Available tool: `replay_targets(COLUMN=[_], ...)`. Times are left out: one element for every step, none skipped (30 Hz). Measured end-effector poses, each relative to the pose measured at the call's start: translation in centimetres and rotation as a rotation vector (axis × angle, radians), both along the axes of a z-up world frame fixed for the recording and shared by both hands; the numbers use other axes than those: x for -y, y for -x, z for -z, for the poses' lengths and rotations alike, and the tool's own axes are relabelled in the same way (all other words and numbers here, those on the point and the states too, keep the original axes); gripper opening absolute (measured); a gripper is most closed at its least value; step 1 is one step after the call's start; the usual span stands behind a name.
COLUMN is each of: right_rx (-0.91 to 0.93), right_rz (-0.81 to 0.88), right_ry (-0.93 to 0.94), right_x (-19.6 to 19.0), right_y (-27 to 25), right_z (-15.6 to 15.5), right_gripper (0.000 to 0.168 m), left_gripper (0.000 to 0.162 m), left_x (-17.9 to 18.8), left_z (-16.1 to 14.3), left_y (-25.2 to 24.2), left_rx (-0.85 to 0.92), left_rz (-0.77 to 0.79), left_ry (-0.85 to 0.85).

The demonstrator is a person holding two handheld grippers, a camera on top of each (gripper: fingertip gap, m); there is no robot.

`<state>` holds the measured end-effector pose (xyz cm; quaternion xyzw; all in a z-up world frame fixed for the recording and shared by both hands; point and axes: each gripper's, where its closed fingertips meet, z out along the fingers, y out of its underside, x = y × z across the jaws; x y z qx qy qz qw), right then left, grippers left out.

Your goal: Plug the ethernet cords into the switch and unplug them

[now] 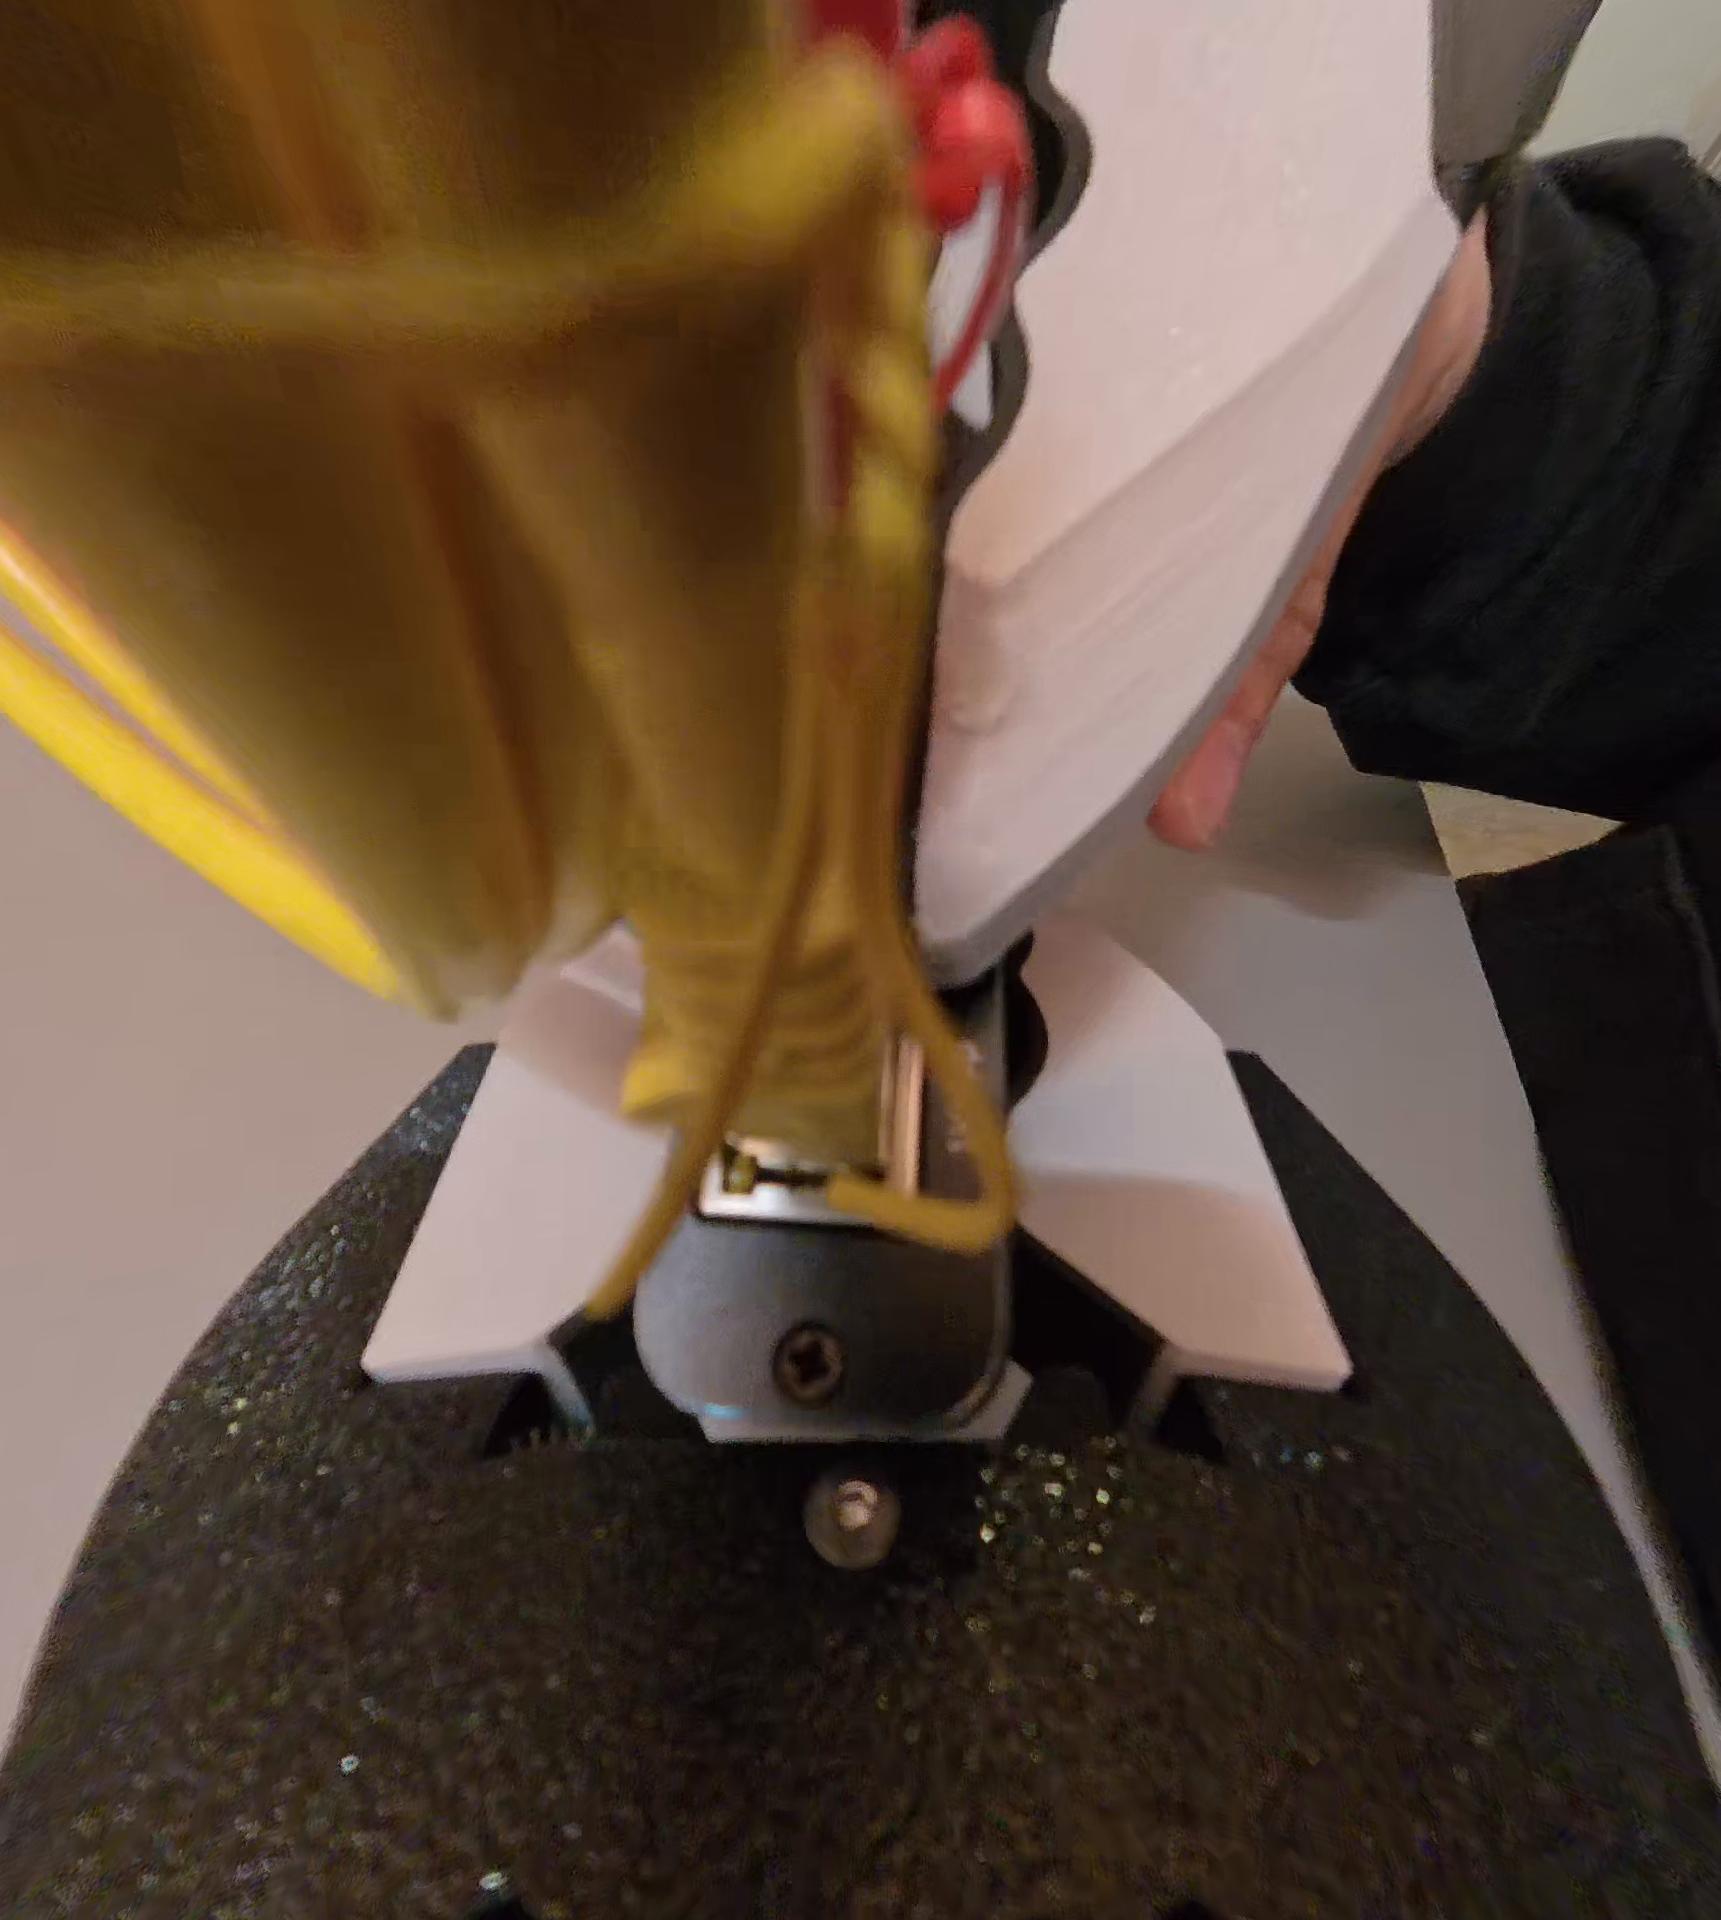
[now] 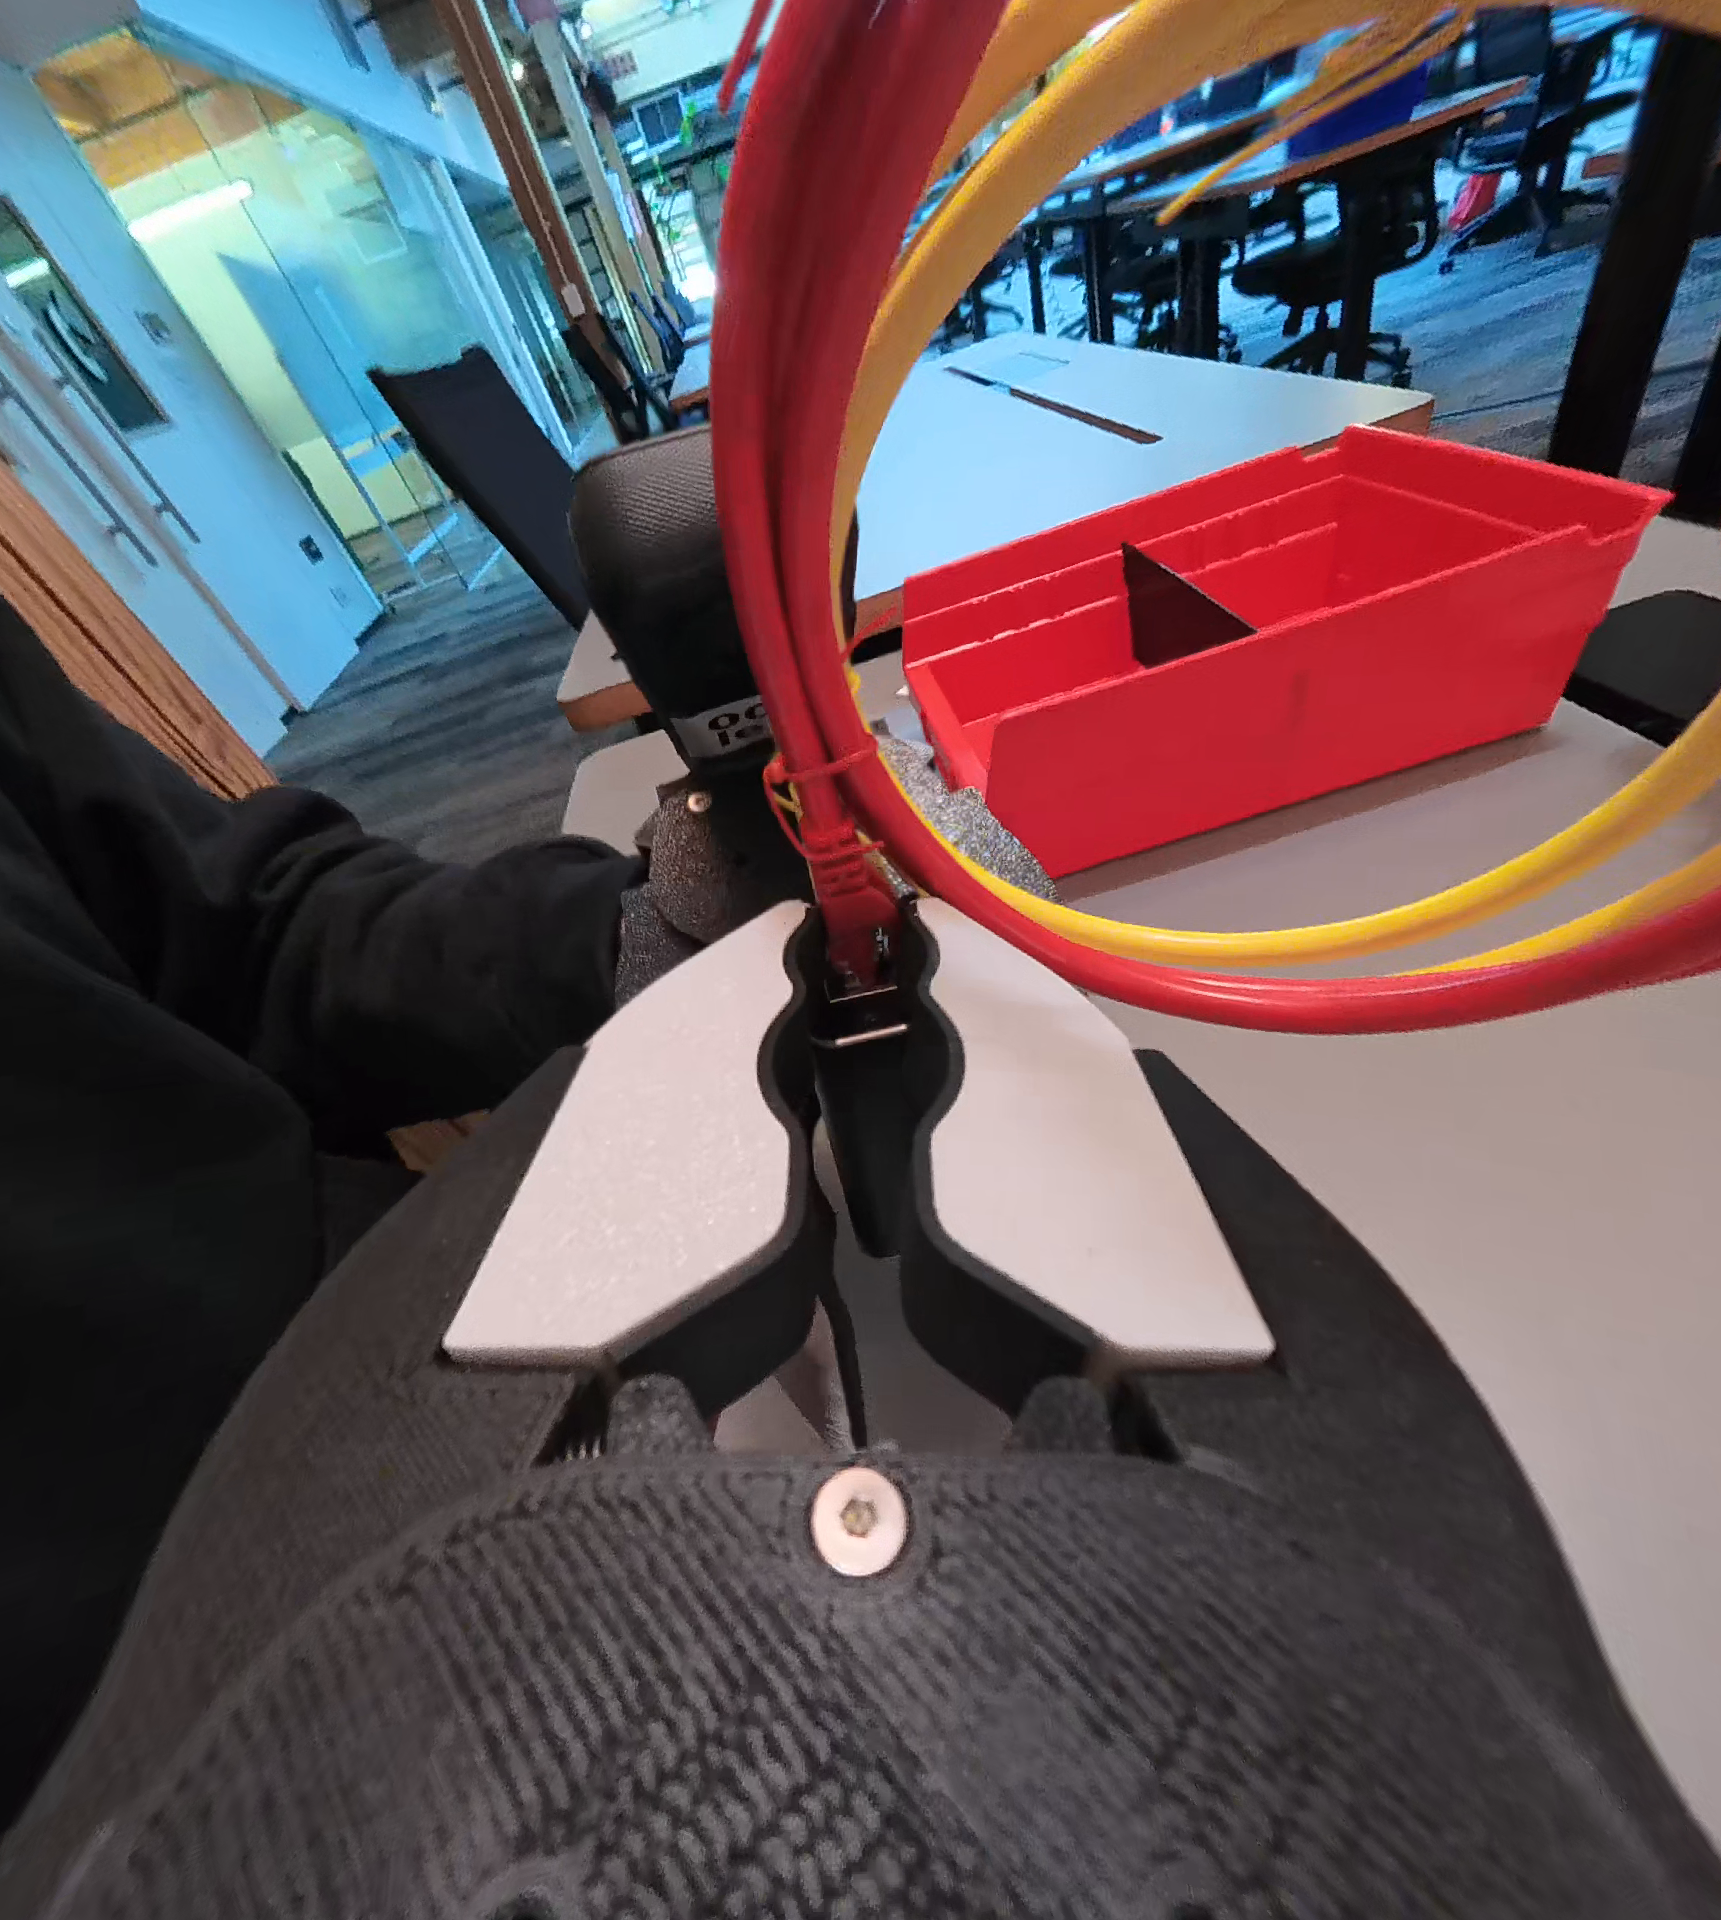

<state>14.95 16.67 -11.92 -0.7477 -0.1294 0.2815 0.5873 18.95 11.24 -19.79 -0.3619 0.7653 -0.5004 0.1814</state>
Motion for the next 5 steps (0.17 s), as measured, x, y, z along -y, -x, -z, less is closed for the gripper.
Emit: replay_targets(right_rx=[0.026, 0.042, 0.046, 0.043, 0.039], right_rz=[-0.004, -0.003, -0.001, 0.005, 0.013], right_ry=[-0.007, -0.01, -0.006, -0.002, -0.002], right_x=[-0.12, -0.21, -0.26, -0.31, -0.28], right_y=[0.19, 0.34, 0.51, 0.63, 0.73], right_z=[-0.06, -0.14, -0.16, -0.18, -0.24], right_gripper=[0.014, 0.014, 0.014, 0.014, 0.014], left_gripper=[0.048, 0.047, 0.048, 0.048, 0.048], left_x=[-0.11, -0.19, -0.27, -0.34, -0.3], left_z=[-0.07, -0.16, -0.18, -0.17, -0.23], left_y=[0.24, 0.43, 0.56, 0.64, 0.73], left_rx=[-0.003, -0.002, 0.001, 0.003, 0.004], left_rz=[0.001, 0.003, 0.003, -0.001, -0.004], left_ry=[-0.002, 0.0, -0.004, -0.009, -0.01])
